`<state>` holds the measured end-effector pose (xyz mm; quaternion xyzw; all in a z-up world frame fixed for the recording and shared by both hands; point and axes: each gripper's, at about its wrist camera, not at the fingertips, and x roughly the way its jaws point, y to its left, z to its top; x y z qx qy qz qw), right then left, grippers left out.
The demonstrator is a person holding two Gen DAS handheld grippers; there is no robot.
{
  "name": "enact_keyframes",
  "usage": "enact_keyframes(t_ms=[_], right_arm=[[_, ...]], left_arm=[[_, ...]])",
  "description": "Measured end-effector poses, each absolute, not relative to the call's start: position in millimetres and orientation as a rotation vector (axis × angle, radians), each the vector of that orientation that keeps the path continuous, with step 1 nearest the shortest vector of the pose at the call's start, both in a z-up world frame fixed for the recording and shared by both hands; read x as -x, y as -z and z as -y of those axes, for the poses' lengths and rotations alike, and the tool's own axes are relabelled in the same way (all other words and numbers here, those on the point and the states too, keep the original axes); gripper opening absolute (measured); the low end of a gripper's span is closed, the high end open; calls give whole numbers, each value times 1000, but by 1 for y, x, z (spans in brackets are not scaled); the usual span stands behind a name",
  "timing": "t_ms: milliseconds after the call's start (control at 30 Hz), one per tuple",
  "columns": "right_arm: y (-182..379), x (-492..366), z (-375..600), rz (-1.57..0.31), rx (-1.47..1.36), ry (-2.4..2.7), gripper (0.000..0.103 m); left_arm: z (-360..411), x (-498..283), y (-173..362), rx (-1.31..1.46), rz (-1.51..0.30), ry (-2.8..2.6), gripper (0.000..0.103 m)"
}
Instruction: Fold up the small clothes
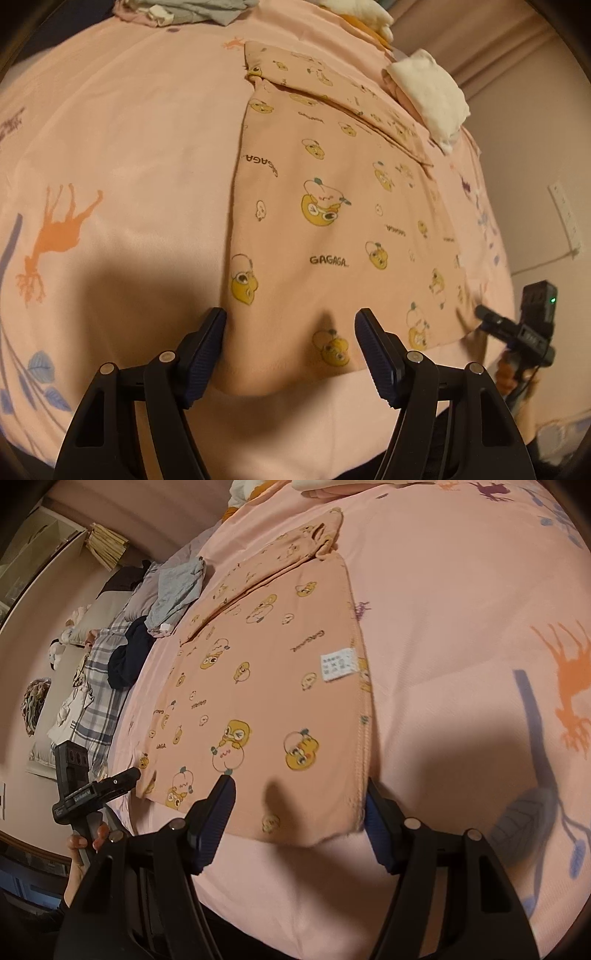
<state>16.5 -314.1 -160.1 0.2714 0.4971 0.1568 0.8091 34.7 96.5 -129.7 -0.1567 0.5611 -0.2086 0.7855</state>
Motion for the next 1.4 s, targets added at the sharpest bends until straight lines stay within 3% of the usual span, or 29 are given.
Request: enact_keyframes(t_ms=[167,233,367,500,600,633,733,1400], right_arm=[[163,-24,315,-1059,-613,-356,59],[164,-21,315,-1071,-615,-371,48],[166,-12,316,-1076,-609,-383,37],[173,-15,324,-1074,-635,-349,15],[173,-16,324,-1059,-623,-345,9],[172,-16,322,-1054,-605,-344,8],[165,-15,319,-1032,-584,-356,6],[64,-44,313,-708,-526,-425,5]], left_arm=[[-85,-33,129,292,-1213,480,70],[-82,-31,128,274,-1210,485,70],[-80,-27,128,257,-1209,486,66],[-79,-30,133,230,-1218,441,38],[-83,-32,134,233,-1220,412,18],[-84,-32,135,230,-1223,395,11],[-90,-32,132,266,-1211,383,5],[-83,-69,51,283,-969,431,3]])
